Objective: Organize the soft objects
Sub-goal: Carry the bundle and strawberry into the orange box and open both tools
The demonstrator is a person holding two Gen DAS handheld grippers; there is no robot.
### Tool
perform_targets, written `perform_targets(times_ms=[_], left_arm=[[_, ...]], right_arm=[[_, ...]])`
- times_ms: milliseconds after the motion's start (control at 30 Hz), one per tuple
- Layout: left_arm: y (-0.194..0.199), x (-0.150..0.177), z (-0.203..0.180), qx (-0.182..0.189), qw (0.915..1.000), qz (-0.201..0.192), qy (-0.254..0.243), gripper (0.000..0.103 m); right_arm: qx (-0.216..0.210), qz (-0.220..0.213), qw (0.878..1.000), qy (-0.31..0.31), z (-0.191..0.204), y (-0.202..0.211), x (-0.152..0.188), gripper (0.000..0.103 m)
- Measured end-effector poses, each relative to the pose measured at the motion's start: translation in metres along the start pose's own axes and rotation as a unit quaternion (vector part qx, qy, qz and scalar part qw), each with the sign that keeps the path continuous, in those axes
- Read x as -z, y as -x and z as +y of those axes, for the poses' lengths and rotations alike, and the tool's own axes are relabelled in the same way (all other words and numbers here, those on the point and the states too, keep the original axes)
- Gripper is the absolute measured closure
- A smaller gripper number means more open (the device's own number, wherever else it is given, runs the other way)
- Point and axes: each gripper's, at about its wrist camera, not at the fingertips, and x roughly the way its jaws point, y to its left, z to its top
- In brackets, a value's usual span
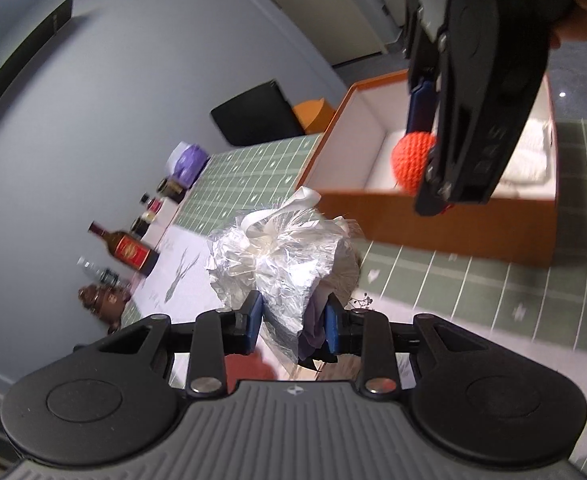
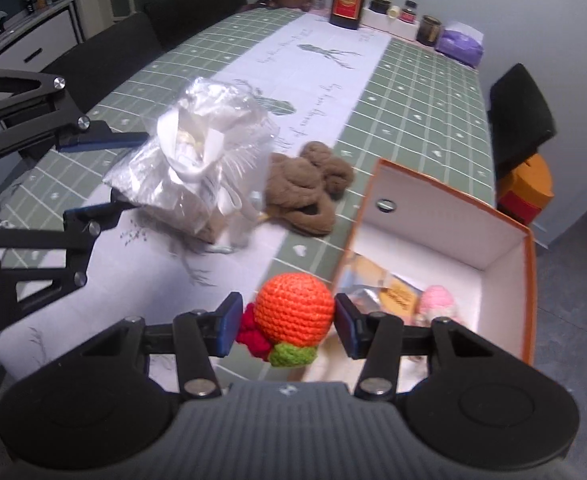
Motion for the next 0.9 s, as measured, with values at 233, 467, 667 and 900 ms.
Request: perform_targets(times_ms=[233, 467, 667, 900], left_arm=[[-0.032, -0.051, -0.021, 0.055, 0.9979, -0.022, -0.026, 0.067], [-0.069, -0.085, -0.039, 0.101, 0.993, -0.02, -0.058, 0.067], [-0.101, -0.095, -0.043, 0.141, 0.9882, -0.007, -0.06, 0.067], [-0.123, -0.092, -0.056, 0.172, 0.9827, 0.025, -0.063, 0.067]], right_arm=[[0.035, 0.034, 0.999, -0.02, -0.057, -0.015, 0.011, 0.054], [0.052, 0.068, 0.996, -0.037, -0.101, -0.04, 0.023, 0.054], [0.051, 0.097, 0.993, -0.053, -0.131, -0.063, 0.035, 0.054], [0.035, 0.126, 0.99, -0.061, -0.147, -0.09, 0.048, 0.053]])
